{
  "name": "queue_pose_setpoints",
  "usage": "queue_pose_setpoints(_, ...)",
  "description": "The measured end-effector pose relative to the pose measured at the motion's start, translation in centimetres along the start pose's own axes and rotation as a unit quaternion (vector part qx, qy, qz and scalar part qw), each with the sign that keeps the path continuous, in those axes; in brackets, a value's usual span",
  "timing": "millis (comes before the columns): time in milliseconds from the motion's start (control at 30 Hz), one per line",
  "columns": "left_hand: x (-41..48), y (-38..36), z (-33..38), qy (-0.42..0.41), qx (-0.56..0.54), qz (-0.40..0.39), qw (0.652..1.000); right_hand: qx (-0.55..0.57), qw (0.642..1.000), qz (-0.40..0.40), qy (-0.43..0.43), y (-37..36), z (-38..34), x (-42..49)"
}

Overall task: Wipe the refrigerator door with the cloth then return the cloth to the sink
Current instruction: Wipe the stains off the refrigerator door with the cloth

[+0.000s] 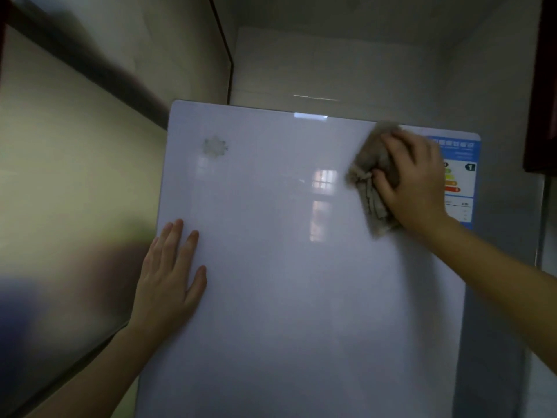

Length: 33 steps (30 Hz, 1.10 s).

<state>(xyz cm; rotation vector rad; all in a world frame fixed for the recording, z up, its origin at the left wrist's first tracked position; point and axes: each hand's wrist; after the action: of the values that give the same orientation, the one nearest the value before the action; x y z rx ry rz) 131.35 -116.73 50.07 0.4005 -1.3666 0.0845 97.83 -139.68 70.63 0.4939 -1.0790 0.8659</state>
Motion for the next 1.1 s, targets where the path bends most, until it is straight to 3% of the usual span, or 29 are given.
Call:
queue_pose_setpoints(100, 0.0, 0.2, 0.9, 0.027, -0.003, -0.005, 1.000, 0.001, 0.988, -0.041, 0.147, -0.1, -1.5, -3.5)
queue_pose_setpoints(200, 0.1, 0.4, 2.6, 0.067, -0.016, -0.007, 0.998, 0.046, 0.944, -0.097, 0.311, 0.8, -3.6, -8.2)
queue_pose_setpoints(300, 0.2, 0.3, 5.1, 0.056, -0.038, -0.008, 0.998, 0.071, 0.911, -0.132, 0.385, 1.8, -4.2, -11.5)
queue_pose_setpoints(433, -0.4, -0.3, 8.2, -0.006, -0.027, -0.008, 1.000, 0.051, 0.938, -0.117, 0.321, 2.1, -1.4, -11.5)
queue_pose_setpoints(533, -1.4, -1.3, 10.3, -0.041, -0.017, -0.006, 0.999, 0.024, 0.985, -0.076, 0.154, 2.8, 1.3, -10.5)
queue_pose_setpoints(633, -2.3, -2.5, 11.6, -0.048, 0.000, -0.010, 0.999, 0.013, 0.997, -0.050, 0.048, 3.3, 1.7, -10.9)
queue_pose_setpoints(733, -2.5, -3.1, 12.1, -0.041, 0.011, -0.009, 0.999, 0.040, 0.990, -0.064, 0.117, 3.0, 0.0, -14.4)
queue_pose_setpoints(833, -2.5, -3.3, 12.1, -0.042, 0.019, -0.001, 0.999, 0.089, 0.943, -0.124, 0.294, 3.7, -1.3, -18.7)
queue_pose_setpoints(900, -2.5, -3.4, 11.9, -0.049, 0.023, 0.006, 0.998, 0.096, 0.922, -0.143, 0.346, 4.3, -0.8, -20.0)
queue_pose_setpoints(967, -2.5, -3.6, 11.8, -0.052, 0.025, 0.012, 0.998, 0.080, 0.939, -0.125, 0.311, 4.5, 1.0, -19.6)
queue_pose_setpoints(1100, -2.6, -4.0, 12.0, -0.048, 0.022, 0.025, 0.998, 0.032, 0.988, -0.072, 0.134, 5.4, 5.7, -16.0)
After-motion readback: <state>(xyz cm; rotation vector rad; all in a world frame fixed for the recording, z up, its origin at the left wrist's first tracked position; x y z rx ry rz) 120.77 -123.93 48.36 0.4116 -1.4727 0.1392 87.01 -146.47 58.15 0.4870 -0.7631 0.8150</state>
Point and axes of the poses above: each hand's wrist, its own x-axis towards the middle knuckle, its own y-axis out of the back of the hand, z = x × y, and after that the axes turned 6 degrees about y, right-handed
